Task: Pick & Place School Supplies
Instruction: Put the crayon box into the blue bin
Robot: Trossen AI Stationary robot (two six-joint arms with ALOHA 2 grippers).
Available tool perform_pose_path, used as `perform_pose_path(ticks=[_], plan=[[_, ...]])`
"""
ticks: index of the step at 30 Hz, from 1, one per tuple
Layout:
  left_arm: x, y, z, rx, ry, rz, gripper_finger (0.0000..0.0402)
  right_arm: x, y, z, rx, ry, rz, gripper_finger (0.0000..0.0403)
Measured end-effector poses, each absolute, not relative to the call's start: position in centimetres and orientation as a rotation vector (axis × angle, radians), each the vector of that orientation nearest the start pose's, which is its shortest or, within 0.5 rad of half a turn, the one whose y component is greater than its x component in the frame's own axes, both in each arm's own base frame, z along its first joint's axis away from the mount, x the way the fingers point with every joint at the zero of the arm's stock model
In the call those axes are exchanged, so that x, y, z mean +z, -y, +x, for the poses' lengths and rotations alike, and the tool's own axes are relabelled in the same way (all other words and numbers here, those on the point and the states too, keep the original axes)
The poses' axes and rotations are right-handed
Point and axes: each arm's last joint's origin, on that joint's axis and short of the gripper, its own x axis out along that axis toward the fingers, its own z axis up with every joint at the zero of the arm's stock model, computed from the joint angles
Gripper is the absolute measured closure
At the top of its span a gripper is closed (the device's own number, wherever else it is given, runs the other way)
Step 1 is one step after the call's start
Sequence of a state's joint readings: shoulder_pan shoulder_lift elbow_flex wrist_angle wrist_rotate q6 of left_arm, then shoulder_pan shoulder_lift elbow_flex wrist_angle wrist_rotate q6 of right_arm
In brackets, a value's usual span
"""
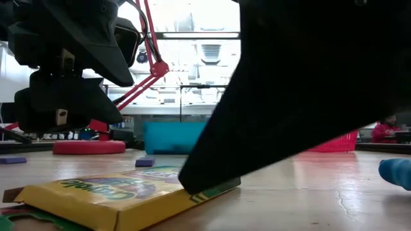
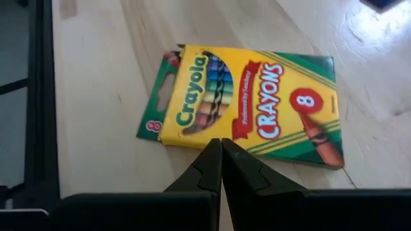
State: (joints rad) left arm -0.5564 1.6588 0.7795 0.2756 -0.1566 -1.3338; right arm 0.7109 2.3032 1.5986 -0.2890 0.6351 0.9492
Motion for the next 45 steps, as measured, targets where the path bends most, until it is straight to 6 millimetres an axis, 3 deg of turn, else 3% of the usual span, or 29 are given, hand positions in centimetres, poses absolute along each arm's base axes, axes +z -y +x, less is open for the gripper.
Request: perform_pose_path(ticks=[7, 27, 45], plan=[[16.14, 16.78, 27.84, 0.049, -0.721, -1.066, 0.0238, 11.44, -29.34, 37.23, -0.322, -0.641, 0.278, 0.0394], [16.12, 16.71, 27.87, 0.051, -0.721, -1.066, 0.0238, 11.00, -28.81, 37.59, -0.239, -0.769, 0.293, 0.0394], [16.08, 16.79, 27.85, 0.062, -0.745, -1.148, 0.0238, 10.89, -28.77, 37.47, -0.238, -0.784, 0.286, 0.0394]])
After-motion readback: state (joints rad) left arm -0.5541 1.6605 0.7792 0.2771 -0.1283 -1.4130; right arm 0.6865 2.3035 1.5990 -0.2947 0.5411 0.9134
